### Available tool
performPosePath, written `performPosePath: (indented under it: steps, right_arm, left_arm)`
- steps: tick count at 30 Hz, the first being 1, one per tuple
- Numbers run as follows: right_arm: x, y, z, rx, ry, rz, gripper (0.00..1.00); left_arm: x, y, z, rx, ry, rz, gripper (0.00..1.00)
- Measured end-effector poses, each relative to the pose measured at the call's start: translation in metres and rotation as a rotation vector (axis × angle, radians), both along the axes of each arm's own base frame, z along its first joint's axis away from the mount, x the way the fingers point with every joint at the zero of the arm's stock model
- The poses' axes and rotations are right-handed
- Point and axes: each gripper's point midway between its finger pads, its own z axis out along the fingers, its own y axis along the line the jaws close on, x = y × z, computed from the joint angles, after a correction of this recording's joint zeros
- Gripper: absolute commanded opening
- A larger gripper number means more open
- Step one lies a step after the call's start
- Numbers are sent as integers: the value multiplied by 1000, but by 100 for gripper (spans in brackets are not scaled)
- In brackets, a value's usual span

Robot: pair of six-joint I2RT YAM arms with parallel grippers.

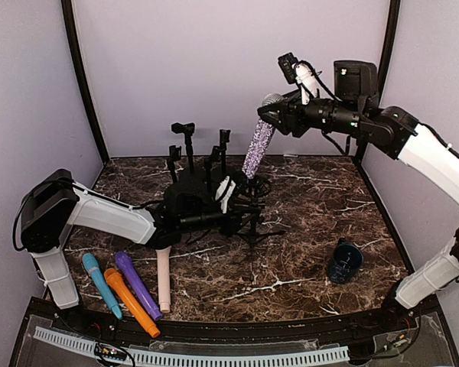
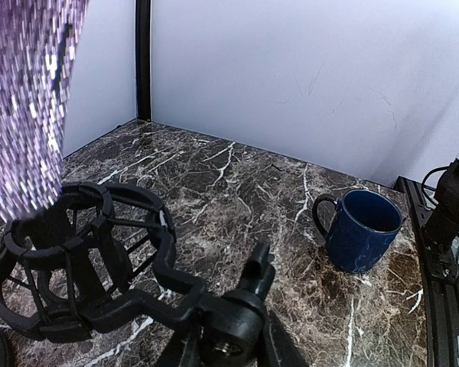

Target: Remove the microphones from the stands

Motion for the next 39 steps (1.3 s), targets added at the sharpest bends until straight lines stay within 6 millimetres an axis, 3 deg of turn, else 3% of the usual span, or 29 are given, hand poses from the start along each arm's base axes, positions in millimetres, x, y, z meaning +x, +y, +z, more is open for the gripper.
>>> performPosePath:
  steps: [3,8,10,14,19,25,30,33,36,39]
  right_arm:
    - [-12,-7,25,51,-48,18,18]
    - [-26,-18,52,110,-98,26,18]
    - [-29,-21,57,130,-108,25,18]
    - [-30,-22,51,139,-95,22,18]
    - [-27,-19,35,129,-56,26,17]
    - [-34,-11,34,153,-15,85,18]
    - [-46,12,26,142,85,226,19]
    - [-53,24,12,114,171,295,20]
    - [-61,37,-7,81,266,348,20]
    - [-76,63,-33,36,363,422,19]
  left_arm:
    - [1,0,-2,5,2,5,10]
    - [2,-1,-1,8,6,9,53]
    - [5,2,-8,31,24,29,63]
    - [11,10,-10,60,26,70,74]
    - [9,31,-2,106,5,127,79]
    - [-6,77,38,91,-64,211,85]
    - [-10,125,75,98,-88,292,87]
    - [7,173,93,95,-76,379,88]
    - [27,220,100,115,-41,477,89]
    - [35,238,101,135,0,493,89]
